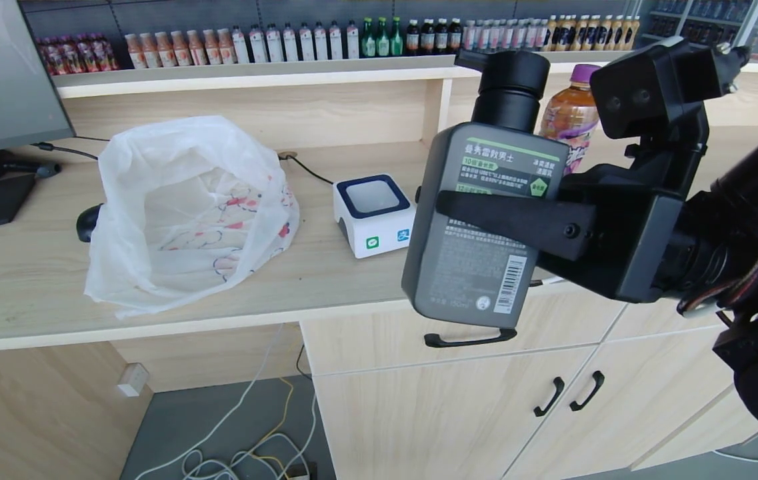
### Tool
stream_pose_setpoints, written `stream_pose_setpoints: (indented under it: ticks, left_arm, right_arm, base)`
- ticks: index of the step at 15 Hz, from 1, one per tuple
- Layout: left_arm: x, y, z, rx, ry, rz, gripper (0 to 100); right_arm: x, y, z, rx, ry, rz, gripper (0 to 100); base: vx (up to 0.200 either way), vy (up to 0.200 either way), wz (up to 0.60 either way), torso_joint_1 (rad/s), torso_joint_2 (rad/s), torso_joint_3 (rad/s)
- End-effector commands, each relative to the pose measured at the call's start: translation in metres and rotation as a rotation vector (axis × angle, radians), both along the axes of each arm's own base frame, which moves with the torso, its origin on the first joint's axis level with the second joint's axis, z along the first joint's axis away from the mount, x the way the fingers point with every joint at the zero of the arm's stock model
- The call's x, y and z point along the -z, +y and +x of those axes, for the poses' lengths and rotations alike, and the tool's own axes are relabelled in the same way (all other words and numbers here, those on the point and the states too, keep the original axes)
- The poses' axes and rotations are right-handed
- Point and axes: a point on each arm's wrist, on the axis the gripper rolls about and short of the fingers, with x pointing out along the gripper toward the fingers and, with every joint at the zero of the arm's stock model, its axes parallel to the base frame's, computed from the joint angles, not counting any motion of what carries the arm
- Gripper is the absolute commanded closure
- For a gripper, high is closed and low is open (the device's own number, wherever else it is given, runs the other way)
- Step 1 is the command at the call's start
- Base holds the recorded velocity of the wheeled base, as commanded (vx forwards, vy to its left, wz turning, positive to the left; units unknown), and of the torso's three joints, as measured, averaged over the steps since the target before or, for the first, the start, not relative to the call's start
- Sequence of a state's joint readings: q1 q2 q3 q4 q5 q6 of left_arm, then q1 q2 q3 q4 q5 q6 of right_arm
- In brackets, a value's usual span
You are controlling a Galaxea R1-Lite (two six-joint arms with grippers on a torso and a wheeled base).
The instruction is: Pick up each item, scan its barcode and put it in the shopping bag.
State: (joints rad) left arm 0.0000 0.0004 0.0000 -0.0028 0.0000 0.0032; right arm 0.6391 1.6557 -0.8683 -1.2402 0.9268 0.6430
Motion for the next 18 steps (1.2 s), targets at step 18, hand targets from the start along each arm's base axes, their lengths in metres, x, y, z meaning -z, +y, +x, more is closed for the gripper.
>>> stream_pose_setpoints:
  ticks: [18]
  left_arm:
    - [0.0,0.0,0.0,0.0,-0.001,0.0,0]
  right_arm:
    - [0.049,0.007,0.0,0.612,-0.225,-0.005,100]
  base:
    - [0.0,0.0,0.0,0.0,0.0,0.0]
